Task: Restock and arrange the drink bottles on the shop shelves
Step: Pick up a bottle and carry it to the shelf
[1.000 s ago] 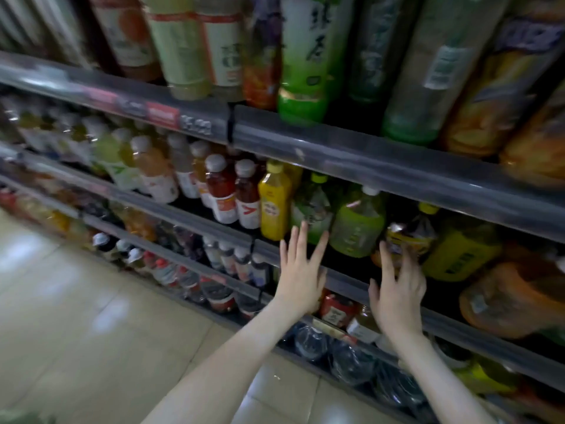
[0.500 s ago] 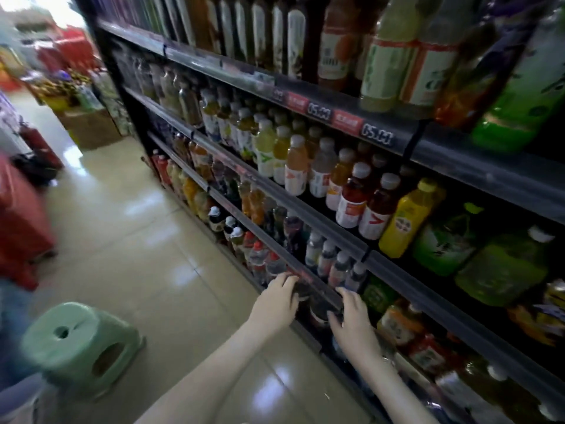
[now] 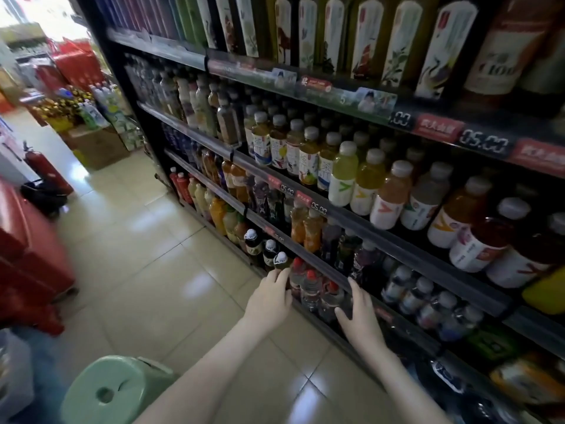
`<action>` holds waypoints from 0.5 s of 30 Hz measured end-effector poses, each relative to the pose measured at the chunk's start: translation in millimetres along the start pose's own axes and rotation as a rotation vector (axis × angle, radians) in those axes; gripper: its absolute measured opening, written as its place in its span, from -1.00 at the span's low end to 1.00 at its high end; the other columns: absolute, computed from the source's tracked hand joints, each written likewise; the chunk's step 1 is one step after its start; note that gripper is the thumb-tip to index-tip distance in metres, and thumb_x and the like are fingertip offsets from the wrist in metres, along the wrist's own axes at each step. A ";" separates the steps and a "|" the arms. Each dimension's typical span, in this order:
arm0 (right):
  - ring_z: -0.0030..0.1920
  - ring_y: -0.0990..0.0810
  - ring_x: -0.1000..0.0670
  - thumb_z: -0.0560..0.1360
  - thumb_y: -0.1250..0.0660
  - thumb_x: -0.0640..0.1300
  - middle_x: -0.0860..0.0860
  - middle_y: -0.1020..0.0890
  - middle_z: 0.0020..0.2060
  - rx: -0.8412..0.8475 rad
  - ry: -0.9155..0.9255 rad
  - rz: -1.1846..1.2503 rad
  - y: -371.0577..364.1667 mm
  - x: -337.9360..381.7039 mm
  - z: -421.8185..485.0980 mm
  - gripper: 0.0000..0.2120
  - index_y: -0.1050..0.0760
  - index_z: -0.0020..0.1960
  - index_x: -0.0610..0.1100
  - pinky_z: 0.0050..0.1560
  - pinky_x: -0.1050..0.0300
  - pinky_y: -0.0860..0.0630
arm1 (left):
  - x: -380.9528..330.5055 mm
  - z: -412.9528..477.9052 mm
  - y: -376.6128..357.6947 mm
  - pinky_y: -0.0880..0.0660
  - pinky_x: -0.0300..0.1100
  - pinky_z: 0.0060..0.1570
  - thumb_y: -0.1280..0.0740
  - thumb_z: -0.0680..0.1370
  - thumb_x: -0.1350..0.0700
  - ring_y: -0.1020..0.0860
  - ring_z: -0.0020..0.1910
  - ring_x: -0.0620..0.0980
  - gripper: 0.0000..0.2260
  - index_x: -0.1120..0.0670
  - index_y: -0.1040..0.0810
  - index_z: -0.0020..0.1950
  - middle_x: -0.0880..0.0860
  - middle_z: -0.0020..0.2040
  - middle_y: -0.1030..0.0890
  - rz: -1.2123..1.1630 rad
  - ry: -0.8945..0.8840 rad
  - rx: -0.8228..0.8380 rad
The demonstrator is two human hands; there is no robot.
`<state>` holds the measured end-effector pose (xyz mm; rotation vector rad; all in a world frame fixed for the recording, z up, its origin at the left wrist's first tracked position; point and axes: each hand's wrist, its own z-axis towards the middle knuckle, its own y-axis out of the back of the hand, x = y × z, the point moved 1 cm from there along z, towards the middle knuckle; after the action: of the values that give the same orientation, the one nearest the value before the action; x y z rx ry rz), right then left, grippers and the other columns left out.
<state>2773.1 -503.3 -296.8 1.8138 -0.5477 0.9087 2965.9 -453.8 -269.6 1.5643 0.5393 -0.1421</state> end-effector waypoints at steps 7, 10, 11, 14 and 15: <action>0.47 -0.22 -0.08 0.57 -0.29 -0.18 -0.10 -0.14 0.50 -0.032 -0.064 0.031 -57.5 22.2 113.5 -0.32 0.00 0.56 -0.04 0.39 -0.02 -0.33 | 63.5 106.2 -4.2 -0.45 -0.07 0.13 -0.14 0.62 0.10 -0.35 0.34 0.10 -0.51 0.07 -0.12 0.53 0.09 0.43 -0.29 -0.054 0.004 0.048; 0.50 -0.15 -0.09 0.57 -0.29 -0.18 -0.11 -0.12 0.52 -0.032 -0.012 -0.001 -95.2 34.7 176.2 -0.31 0.01 0.56 -0.04 0.40 0.02 -0.25 | 101.9 153.7 -9.6 -0.42 -0.10 0.16 -0.13 0.62 0.10 -0.32 0.37 0.10 -0.48 0.04 -0.04 0.55 0.09 0.48 -0.23 -0.012 -0.002 0.045; 0.51 -0.12 -0.09 0.56 -0.29 -0.19 -0.10 -0.11 0.52 -0.039 0.018 -0.014 -110.3 39.2 198.2 -0.30 0.02 0.56 -0.02 0.41 0.02 -0.23 | 116.3 172.2 -10.9 -0.39 -0.09 0.20 -0.13 0.62 0.10 -0.29 0.39 0.12 -0.47 0.03 -0.02 0.56 0.09 0.50 -0.19 0.012 -0.011 0.032; 0.53 0.02 -0.06 0.58 -0.26 -0.20 -0.07 -0.03 0.54 -0.054 0.088 -0.053 -157.8 46.0 259.1 -0.29 0.07 0.56 0.07 0.45 0.01 -0.14 | 161.0 230.1 -21.7 -0.24 -0.05 0.36 -0.14 0.63 0.08 -0.15 0.48 0.16 -0.44 0.03 0.05 0.57 0.12 0.54 -0.08 0.033 -0.026 -0.048; 0.53 0.05 -0.04 0.59 -0.24 -0.20 -0.06 0.00 0.55 -0.072 0.125 -0.068 -172.8 45.9 279.0 -0.30 0.09 0.55 0.10 0.45 0.04 -0.11 | 175.7 250.2 -28.4 -0.18 -0.04 0.40 -0.13 0.63 0.08 -0.11 0.49 0.15 -0.43 0.03 0.06 0.57 0.13 0.55 -0.05 0.033 -0.042 -0.089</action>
<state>3018.4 -687.1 -422.7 1.6882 -0.4318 0.9370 3167.0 -653.2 -388.1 1.4800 0.4801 -0.1245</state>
